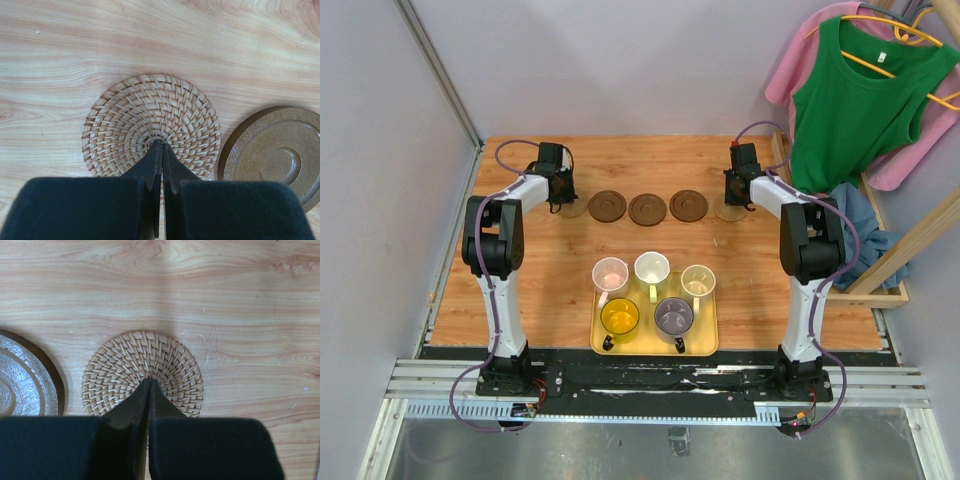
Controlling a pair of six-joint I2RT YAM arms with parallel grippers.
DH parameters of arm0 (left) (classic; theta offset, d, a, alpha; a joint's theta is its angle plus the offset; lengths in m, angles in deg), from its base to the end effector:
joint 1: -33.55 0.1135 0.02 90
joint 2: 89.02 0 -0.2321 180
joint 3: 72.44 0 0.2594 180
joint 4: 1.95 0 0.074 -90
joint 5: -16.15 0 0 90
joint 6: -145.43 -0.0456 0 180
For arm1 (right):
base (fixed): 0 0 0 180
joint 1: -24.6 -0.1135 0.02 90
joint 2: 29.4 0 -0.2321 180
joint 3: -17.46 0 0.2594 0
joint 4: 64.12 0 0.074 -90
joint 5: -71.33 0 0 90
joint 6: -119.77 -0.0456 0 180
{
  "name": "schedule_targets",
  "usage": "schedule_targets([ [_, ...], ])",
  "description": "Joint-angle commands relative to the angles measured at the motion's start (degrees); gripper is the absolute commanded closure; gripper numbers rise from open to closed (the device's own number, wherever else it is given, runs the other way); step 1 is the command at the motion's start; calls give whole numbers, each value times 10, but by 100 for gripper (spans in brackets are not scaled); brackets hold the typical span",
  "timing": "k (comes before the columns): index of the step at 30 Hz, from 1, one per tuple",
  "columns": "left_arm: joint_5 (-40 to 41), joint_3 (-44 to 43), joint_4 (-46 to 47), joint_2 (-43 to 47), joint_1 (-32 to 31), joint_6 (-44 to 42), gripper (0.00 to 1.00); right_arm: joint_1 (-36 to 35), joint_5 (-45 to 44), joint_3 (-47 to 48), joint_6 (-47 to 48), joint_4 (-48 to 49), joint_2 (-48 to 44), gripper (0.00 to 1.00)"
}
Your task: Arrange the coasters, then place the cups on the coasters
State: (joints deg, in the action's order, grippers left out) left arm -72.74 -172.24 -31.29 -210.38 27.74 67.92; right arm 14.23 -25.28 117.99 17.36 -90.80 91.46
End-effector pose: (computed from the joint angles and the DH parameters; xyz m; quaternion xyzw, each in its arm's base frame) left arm 0.4552 -0.0454 0.1236 -0.0581 0.9405 -0.0442 0.3318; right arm 0.4570 0.0783 0.1354 0.0377 0.9284 0.0197 0.3692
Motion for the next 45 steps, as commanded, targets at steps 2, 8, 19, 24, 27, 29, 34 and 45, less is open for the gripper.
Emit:
schedule_targets([
  [2, 35, 21, -42, -11, 8, -1, 100, 11, -2, -23, -8, -31, -6, 99],
  [8, 38, 28, -38, -1, 11, 1, 100, 11, 14, -29, -1, -16, -18, 98],
  [19, 12, 10, -19, 44, 11, 5, 96, 6, 59, -37, 12, 15, -80, 92],
  [24, -3, 11, -12, 75, 11, 5, 94, -1, 59, -45, 13, 20, -121, 90],
  [27, -10, 28, 0, 96, 11, 4, 94, -6, 71, -46, 9, 18, -133, 88],
  [29, -15, 41, 10, 106, 11, 3, 94, -11, 91, -45, 9, 18, -137, 86],
  [34, -53, 74, 31, 121, 11, 10, 94, -31, 152, -33, 4, 16, -129, 86],
  [45, -126, 199, 127, 197, 10, 27, 97, -95, 206, -25, -5, 6, -91, 99],
])
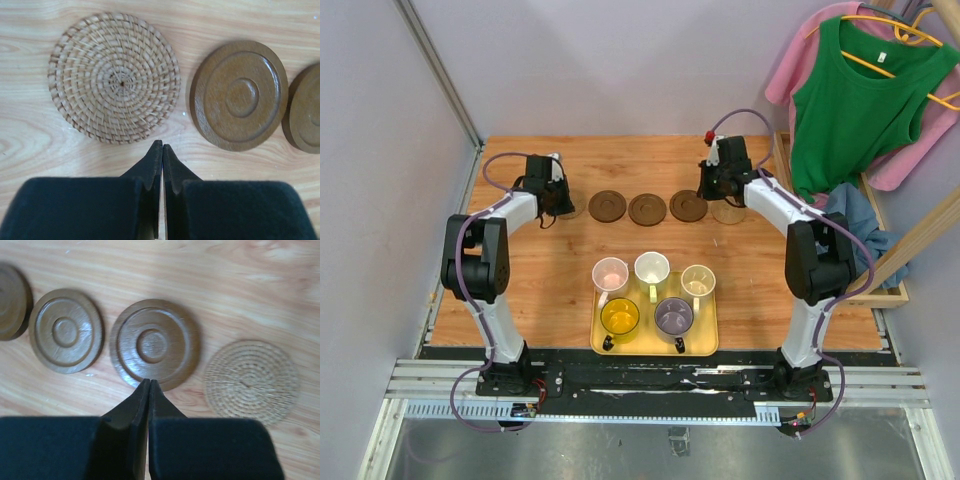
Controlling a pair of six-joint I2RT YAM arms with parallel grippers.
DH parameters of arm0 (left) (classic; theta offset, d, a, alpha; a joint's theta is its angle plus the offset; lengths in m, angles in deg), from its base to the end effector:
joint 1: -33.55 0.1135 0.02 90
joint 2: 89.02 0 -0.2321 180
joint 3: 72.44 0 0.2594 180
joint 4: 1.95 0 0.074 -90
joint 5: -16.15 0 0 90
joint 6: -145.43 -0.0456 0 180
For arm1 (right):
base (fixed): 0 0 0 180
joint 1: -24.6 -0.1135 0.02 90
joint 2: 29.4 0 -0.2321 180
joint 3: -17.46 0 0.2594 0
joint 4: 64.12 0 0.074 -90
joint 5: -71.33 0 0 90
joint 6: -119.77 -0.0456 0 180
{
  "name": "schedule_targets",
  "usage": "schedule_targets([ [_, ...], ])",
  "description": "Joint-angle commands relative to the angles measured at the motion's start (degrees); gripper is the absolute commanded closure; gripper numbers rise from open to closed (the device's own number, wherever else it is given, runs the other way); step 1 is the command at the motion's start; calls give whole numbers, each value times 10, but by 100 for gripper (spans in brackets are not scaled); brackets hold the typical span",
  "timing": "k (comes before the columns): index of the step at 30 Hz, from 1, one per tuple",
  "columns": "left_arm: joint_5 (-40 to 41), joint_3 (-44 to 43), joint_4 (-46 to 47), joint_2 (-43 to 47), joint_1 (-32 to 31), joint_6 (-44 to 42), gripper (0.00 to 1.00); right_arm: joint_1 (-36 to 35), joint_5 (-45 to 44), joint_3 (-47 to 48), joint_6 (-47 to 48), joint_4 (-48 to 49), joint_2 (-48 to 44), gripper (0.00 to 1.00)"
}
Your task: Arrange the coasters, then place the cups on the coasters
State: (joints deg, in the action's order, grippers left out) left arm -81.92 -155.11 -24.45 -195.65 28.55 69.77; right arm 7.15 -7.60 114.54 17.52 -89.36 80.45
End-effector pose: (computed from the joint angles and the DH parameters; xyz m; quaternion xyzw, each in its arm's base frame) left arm 0.4034 -0.0417 0.1442 -0.0494 0.9254 -0.1266 0.3537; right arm 0.4222 0.1419 0.2013 -0.0828 0.8918 0.1956 0.3995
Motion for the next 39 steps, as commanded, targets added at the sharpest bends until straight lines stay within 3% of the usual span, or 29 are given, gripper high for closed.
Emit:
schedule_targets([
  [1, -39, 38, 68, 59, 1, 12, 97, -31, 34, 10, -7, -9, 24, 99],
  [9, -74, 107, 137, 93, -7, 33, 99, -65, 70, 21, -14, -9, 69, 99],
  [39, -87, 137, 148, 80, -42, 45, 99, -111, 110, 52, -41, -10, 162, 99],
])
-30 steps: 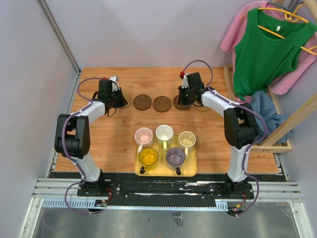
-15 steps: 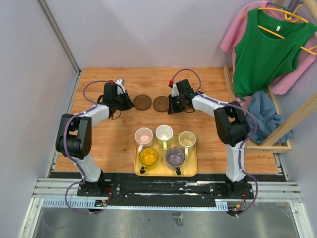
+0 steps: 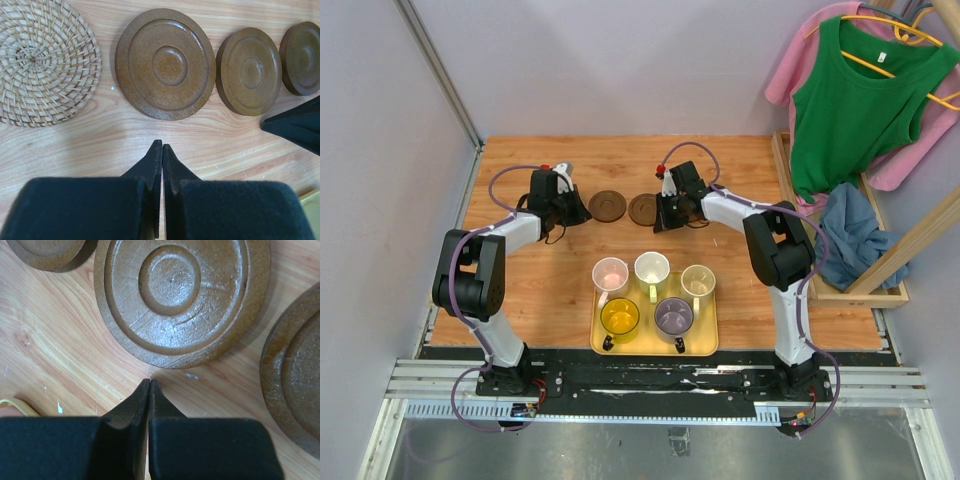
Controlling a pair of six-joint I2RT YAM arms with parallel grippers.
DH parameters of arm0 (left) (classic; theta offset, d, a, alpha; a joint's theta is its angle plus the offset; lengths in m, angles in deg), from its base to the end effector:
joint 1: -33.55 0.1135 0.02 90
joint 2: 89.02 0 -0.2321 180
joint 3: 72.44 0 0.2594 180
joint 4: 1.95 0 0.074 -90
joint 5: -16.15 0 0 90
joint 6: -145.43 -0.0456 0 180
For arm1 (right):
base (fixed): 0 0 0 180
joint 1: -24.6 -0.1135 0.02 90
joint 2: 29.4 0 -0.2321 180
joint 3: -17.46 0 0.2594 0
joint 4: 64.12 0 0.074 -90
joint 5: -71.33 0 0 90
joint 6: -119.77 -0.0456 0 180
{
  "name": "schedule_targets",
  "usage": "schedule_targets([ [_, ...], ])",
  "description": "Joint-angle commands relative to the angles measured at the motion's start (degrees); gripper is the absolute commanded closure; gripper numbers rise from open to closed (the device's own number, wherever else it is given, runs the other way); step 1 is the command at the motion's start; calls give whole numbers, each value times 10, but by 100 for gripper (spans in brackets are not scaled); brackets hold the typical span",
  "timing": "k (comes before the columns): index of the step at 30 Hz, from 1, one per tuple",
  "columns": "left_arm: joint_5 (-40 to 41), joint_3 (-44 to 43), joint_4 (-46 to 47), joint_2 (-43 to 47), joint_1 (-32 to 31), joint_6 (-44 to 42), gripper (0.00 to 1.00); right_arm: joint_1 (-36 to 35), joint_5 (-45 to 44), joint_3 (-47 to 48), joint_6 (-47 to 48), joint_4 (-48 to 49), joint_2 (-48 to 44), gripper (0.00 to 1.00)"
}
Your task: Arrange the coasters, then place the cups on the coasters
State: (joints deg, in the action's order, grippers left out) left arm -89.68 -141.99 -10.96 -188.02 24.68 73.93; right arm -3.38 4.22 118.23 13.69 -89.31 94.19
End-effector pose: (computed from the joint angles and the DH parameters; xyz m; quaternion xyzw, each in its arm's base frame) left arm 0.3681 -0.0700 0.1419 -0.0152 0.8938 -0.2224 0.3891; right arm 0.4024 0.2339 0.1200 -0.1656 0.9027 0.3034 0.2560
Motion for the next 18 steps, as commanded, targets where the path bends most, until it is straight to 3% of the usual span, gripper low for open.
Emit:
schedule_targets([
  [1, -10, 7, 14, 3, -4, 3, 99, -6, -10, 17, -3, -10, 28, 99],
  [18, -18, 5, 11, -9, -5, 0, 100, -6, -49, 28, 4, -15, 37, 99],
])
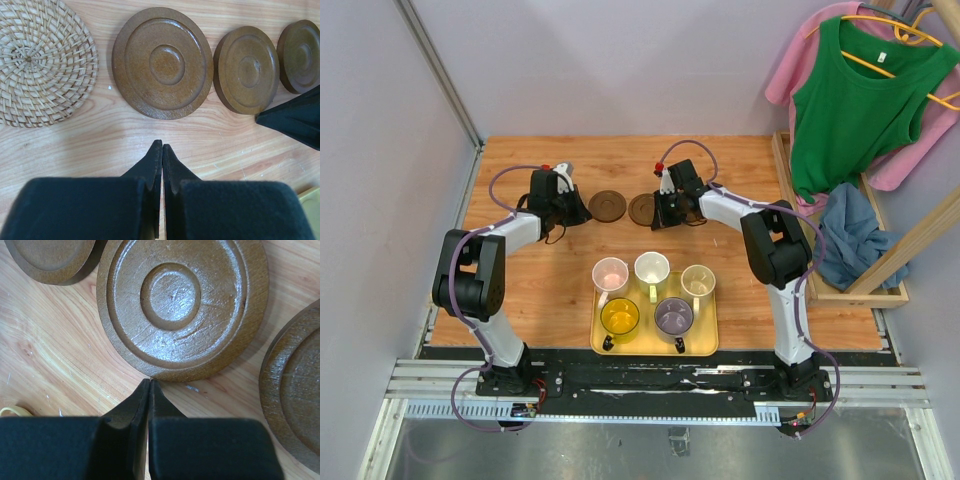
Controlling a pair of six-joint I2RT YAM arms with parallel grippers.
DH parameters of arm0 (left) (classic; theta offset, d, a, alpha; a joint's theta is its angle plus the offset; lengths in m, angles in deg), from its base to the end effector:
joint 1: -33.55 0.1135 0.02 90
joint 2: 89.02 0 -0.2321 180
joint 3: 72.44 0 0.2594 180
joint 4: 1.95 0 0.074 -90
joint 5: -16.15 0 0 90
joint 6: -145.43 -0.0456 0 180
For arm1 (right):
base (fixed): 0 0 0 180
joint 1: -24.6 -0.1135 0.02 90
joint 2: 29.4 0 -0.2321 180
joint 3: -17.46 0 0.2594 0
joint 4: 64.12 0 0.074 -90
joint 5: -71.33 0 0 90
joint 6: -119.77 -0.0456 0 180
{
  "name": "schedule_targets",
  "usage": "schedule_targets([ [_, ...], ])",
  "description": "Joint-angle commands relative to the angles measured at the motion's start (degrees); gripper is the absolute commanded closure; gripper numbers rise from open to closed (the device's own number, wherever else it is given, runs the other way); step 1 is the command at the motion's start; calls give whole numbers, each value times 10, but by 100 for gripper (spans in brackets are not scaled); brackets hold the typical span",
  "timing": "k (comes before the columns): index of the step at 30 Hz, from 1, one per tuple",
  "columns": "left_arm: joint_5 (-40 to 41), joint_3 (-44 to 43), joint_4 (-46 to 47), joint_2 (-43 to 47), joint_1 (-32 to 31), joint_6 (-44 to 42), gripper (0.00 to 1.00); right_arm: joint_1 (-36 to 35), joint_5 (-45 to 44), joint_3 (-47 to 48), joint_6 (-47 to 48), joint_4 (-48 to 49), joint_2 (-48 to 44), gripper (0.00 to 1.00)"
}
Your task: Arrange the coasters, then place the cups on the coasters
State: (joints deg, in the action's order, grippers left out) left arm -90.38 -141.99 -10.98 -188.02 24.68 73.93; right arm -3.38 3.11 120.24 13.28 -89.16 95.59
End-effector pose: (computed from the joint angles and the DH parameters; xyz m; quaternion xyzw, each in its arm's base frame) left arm 0.3679 -0.0705 0.1420 -0.0126 0.8934 -0.2275 0.3872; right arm 0.4091 0.2365 0.1202 -0.1600 0.9030 0.2983 0.2647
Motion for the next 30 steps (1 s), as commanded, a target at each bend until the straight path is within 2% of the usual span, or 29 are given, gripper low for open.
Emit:
schedule_targets([
  [1, -11, 4, 11, -8, -5, 0, 100, -6, -40, 11, 6, -16, 26, 99],
  [16, -12, 4, 8, -17, -6, -5, 99, -6, -53, 9, 4, -19, 23, 99],
  [22, -19, -2, 27, -21, -18, -7, 100, -6, -60, -39, 13, -29, -41, 99],
  [30, -28, -39, 71, -49, -45, -3, 99, -6, -123, -70, 38, -38, -139, 99],
])
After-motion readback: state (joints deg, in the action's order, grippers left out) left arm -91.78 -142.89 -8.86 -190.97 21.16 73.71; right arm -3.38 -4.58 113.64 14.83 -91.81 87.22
